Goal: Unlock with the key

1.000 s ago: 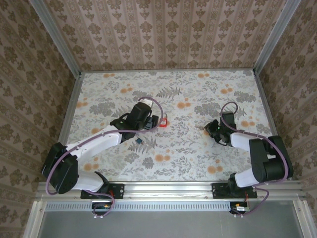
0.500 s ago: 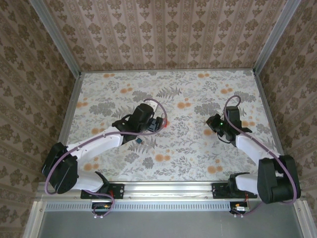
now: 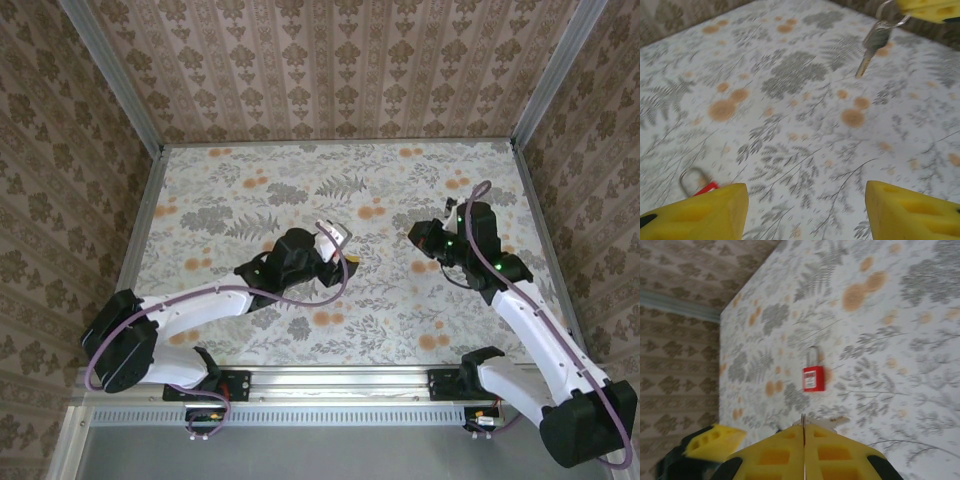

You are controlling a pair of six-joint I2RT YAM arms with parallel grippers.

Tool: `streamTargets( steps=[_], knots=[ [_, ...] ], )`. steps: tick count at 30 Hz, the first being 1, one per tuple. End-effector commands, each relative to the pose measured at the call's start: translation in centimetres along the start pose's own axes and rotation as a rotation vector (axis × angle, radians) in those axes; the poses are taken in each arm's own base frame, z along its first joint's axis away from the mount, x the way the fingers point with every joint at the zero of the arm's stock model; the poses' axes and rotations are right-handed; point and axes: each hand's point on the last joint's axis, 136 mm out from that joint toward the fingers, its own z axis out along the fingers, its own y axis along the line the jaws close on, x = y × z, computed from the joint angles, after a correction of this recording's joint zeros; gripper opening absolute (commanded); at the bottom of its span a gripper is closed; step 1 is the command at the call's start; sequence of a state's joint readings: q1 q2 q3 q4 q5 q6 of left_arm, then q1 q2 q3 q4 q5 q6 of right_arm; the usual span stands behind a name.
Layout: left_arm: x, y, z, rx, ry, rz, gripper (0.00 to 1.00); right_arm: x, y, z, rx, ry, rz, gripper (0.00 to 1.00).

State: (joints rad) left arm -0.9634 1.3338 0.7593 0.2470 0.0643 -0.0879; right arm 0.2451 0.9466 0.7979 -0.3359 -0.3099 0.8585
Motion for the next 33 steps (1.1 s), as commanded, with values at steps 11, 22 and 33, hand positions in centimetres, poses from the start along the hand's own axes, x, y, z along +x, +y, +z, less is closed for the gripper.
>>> streamTargets(
  steps=[11, 22, 33],
  knots=[
    [-4.6, -6.4, -0.9, 0.256, -0.230, 0.137, 0.65, 3.2, 8.9, -2.3, -0.204, 0.133, -0.071, 0.09],
    [-5.0, -5.4, -0.3, 0.184, -0.265, 0.187, 0.56, 4.1, 10.7, -3.3, -0.279, 0.162, -0.045, 0.09],
    [-5.3, -5.1, 0.4, 0.158, -0.291, 0.169, 0.41, 4.4, 11.5, -3.8, -0.319, 0.167, -0.029, 0.09]
  ],
)
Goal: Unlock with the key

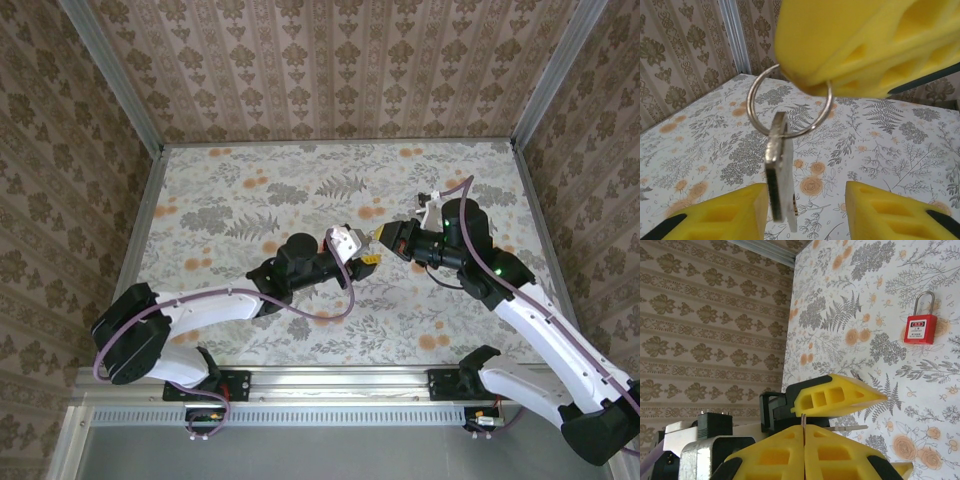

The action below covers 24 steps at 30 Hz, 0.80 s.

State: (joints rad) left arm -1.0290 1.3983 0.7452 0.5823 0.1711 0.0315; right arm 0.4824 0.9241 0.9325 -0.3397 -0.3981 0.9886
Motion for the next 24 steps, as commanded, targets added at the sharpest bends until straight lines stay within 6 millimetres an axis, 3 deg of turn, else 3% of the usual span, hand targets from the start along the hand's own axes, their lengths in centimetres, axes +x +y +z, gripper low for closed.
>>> streamTargets(
  steps=[1, 14, 20, 22, 24],
  knots=[
    [-0.6, -0.1, 0.0, -0.010, -0.039, 0.005, 0.40, -0.1, 1.7, -0.7, -0.057, -0.008, -0.005, 0.09],
    [-0.8, -0.1, -0.9, -0.028, -0.038, 0.010, 0.24, -0.5, 1.5, -1.3, -0.032, -0.040, -0.021, 0.09],
    [-1.5, 0.3, -1.6, -0.055, -0.058, 0.020, 0.20, -0.2, 1.0, -0.5, -0.039, -0.021, 0.007, 0.09],
    [-1.7, 0.4, -1.7, -0.061, -0.064, 0.023, 0.22, -0.1, 0.8, -0.3, -0.040, -0.016, 0.017, 0.09],
    [-1.8, 0.3, -1.7, -0.060, -0.072, 0.020, 0.37, -0.1, 0.8, -0.3, -0.045, -0.016, 0.020, 0.09]
  ],
)
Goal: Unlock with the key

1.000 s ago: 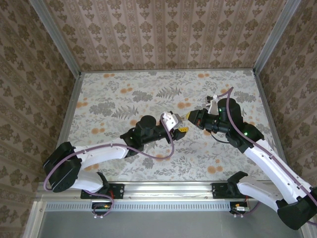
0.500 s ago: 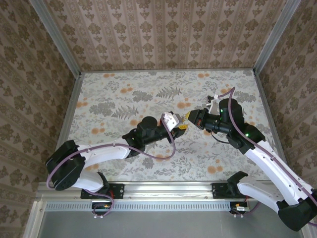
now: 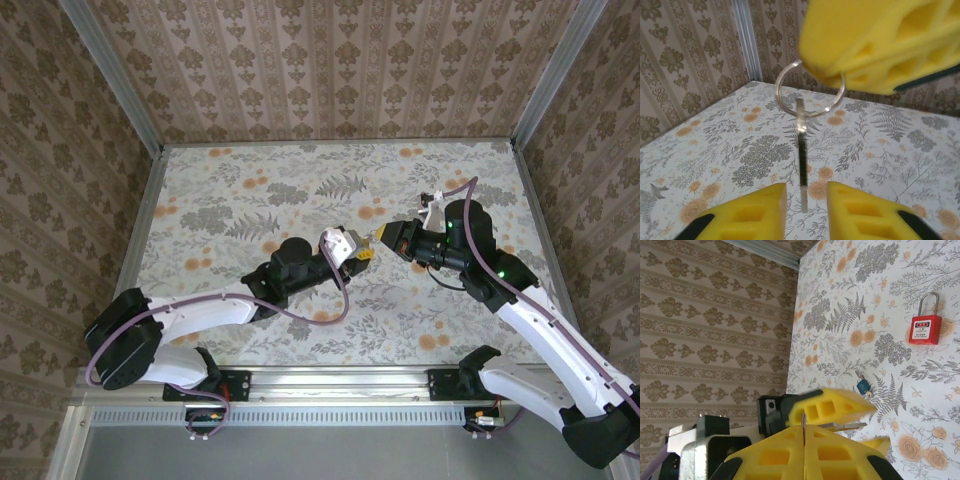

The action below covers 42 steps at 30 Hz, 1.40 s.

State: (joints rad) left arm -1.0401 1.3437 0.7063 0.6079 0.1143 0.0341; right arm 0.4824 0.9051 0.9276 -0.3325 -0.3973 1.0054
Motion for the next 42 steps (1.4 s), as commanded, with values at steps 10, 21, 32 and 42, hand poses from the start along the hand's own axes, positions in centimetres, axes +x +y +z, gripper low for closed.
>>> streamTargets(
  steps=[10, 21, 32, 42],
  knots=[
    [-1.3, -0.2, -0.4, -0.012, -0.058, 0.012, 0.26, 0.0, 0.5, 0.4, -0.037, -0.001, 0.019, 0.09],
    [-2.2, 0.2, -1.3, -0.047, -0.089, 0.018, 0.17, 0.5, -0.5, 0.8, -0.019, 0.012, 0.037, 0.09],
    [-2.0, 0.1, -1.6, -0.045, -0.064, 0.027, 0.04, 0.5, -0.9, 0.8, -0.008, 0.008, 0.043, 0.09],
    [-2.2, -0.2, -1.7, -0.026, -0.066, 0.020, 0.00, 0.7, -1.5, 1.2, -0.002, 0.017, 0.049, 0.10]
  ],
)
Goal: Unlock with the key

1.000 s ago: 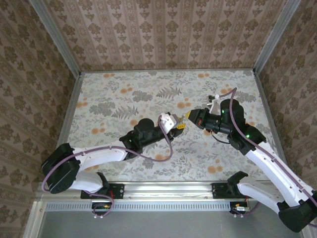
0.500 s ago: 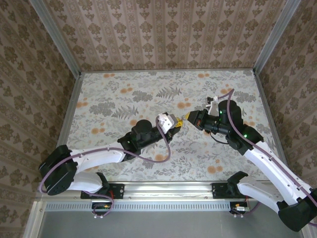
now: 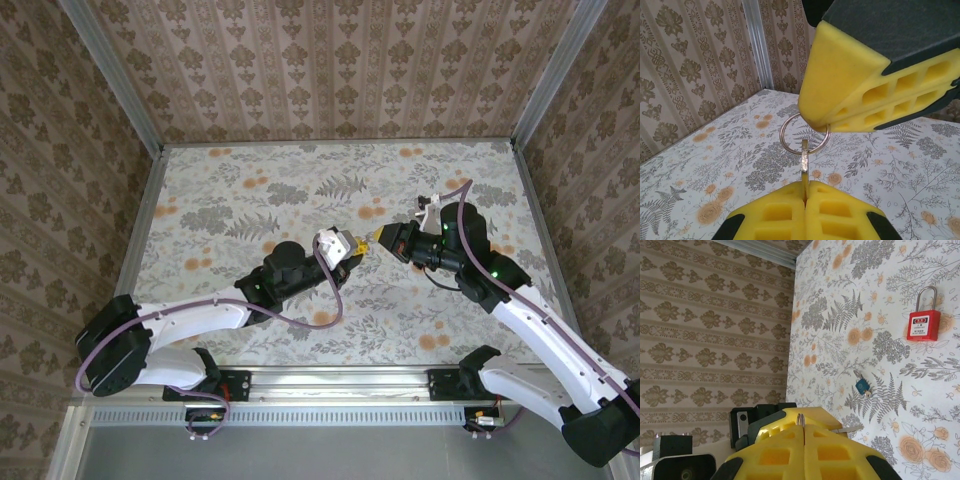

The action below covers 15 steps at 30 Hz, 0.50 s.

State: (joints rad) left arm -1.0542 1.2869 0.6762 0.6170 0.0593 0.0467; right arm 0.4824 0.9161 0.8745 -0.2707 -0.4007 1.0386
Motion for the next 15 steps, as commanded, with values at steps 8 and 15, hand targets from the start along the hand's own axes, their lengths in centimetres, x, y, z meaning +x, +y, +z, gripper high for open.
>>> streamTargets(
  steps=[8, 15],
  knots=[
    [0.3, -1.8, -0.3, 0.107, 0.097, 0.015, 0.00, -0.9, -2.4, -0.6, 0.066, 0.005, -0.117, 0.38],
    [2.3, -1.5, -1.1, 0.196, 0.264, -0.041, 0.00, -1.5, -3.9, 1.3, -0.042, 0.013, -0.282, 0.46]
  ],
)
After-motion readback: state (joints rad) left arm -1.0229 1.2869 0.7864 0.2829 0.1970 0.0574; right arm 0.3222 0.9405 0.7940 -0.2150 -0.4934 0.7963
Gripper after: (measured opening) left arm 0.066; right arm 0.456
